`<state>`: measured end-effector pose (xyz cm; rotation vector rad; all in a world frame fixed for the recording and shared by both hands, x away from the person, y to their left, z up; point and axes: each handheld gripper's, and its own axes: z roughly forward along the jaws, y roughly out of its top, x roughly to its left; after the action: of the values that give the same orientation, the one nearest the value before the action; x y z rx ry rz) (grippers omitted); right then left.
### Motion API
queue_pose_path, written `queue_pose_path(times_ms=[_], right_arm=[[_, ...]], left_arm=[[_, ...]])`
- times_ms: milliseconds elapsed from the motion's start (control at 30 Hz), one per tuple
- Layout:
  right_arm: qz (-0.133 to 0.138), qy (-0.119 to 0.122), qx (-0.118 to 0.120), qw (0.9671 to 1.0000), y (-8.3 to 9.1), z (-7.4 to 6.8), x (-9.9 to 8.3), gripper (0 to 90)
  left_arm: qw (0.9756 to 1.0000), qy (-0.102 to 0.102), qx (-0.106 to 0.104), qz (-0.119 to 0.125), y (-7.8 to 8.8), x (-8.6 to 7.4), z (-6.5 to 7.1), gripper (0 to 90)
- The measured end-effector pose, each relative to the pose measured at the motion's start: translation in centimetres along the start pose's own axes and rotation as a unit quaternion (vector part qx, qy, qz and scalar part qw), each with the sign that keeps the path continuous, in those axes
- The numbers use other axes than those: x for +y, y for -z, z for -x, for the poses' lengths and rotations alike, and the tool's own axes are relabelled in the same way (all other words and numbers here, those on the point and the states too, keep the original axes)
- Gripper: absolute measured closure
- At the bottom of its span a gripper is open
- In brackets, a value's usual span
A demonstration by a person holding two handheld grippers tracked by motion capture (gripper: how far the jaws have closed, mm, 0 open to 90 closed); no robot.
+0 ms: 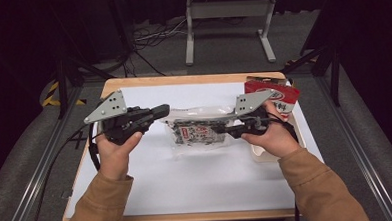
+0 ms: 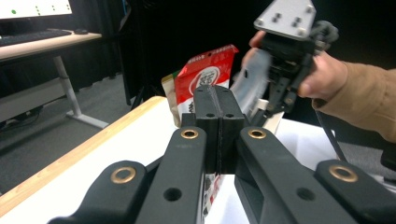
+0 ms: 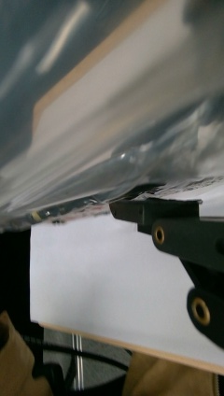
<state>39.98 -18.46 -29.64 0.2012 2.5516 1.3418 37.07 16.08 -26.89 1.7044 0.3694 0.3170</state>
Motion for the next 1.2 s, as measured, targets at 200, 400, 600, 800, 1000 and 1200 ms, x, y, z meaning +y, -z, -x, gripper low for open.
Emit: queue_pose_path(times_ms=[200,400,600,800,1000,1200], right_arm=[[0.008,-0.006,0.023,0.9997,0.3,-0.6,0.4,75.3],[0.004,-0.011,0.016,0.9998,1.2,-0.9,0.6,75.8],[0.015,-0.034,0.022,0.9991,2.8,-0.7,0.3,75.7],[0.026,-0.04,0.017,0.9987,4.2,-0.7,0.3,75.7],[0.026,-0.048,0.012,0.9984,5.4,-0.7,0.4,75.7],[0.033,-0.065,0.012,0.9973,6.9,-0.7,0.5,75.7]], left_arm=[[0.9999,0.004,0.005,0.012,0.4,0.0,-0.2,90.0],[0.9997,0.018,0.002,0.016,1.1,0.1,-0.5,69.0],[0.9994,0.021,0.02,-0.017,1.6,-0.4,-0.8,56.0],[0.9972,0.013,0.056,-0.048,2.3,-1.8,-1.1,50.1],[0.9946,0.02,0.071,-0.072,2.5,-3.5,-1.4,47.2],[0.9908,0.026,0.091,-0.097,2.8,-5.2,-1.7,42.3]])
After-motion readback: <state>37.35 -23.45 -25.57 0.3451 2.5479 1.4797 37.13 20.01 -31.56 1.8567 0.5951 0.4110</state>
